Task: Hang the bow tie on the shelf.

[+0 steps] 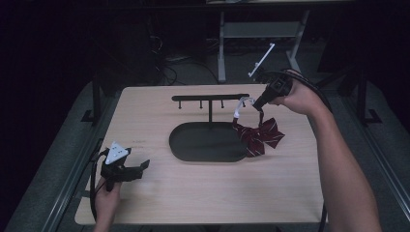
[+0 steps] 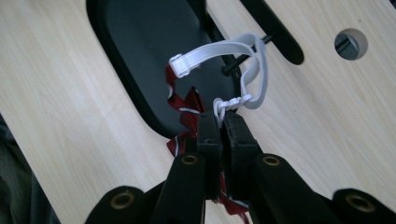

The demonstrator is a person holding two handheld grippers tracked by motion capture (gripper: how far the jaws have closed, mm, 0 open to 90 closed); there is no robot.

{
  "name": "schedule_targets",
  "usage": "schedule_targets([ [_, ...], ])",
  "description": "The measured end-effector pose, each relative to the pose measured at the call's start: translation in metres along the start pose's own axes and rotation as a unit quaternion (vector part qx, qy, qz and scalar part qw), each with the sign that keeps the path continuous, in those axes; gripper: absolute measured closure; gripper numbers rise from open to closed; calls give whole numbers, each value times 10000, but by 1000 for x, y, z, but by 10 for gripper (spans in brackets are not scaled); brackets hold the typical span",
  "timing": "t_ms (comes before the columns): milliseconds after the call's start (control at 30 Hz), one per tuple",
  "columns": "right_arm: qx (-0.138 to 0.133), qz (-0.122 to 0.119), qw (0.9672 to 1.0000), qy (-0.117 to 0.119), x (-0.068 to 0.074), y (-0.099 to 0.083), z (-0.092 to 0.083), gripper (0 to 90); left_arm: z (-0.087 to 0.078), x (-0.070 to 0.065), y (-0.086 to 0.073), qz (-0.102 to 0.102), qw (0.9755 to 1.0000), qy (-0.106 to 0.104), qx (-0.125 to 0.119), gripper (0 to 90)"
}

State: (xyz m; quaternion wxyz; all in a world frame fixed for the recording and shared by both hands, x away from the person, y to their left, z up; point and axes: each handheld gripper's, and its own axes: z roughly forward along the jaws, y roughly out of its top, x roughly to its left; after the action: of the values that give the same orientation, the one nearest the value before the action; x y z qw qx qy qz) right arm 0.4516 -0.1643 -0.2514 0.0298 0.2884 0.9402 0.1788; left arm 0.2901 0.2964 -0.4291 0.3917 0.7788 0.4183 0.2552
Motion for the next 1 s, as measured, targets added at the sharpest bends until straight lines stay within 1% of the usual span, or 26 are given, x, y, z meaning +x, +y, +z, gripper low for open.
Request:
schedule_targets([
  [133, 25, 134, 9999, -2, -5, 0, 5, 861, 0, 0, 0, -8, 10000, -2, -9, 163],
  [333, 65, 239, 9997, -29, -9, 2, 11, 861, 0, 0, 0, -4, 10000, -6, -15, 163],
  [433, 50, 259, 9997, -4, -11, 5, 14, 860, 0, 0, 0, 21, 10000, 3, -9, 163],
  [533, 46, 329, 9994, -6, -13, 6, 16, 860, 0, 0, 0, -21, 10000, -5, -23, 163],
  [733, 93, 450, 9989, -30, -18, 8, 20, 859, 0, 0, 0, -33, 10000, -23, -27, 162],
  [900, 114, 502, 9987, -44, -21, 10, 25, 858, 0, -1, 0, -42, 10000, -31, -49, 163],
  [1000, 132, 525, 9985, -54, -22, 12, 27, 856, 0, -1, 0, -20, 10000, -28, -13, 162],
])
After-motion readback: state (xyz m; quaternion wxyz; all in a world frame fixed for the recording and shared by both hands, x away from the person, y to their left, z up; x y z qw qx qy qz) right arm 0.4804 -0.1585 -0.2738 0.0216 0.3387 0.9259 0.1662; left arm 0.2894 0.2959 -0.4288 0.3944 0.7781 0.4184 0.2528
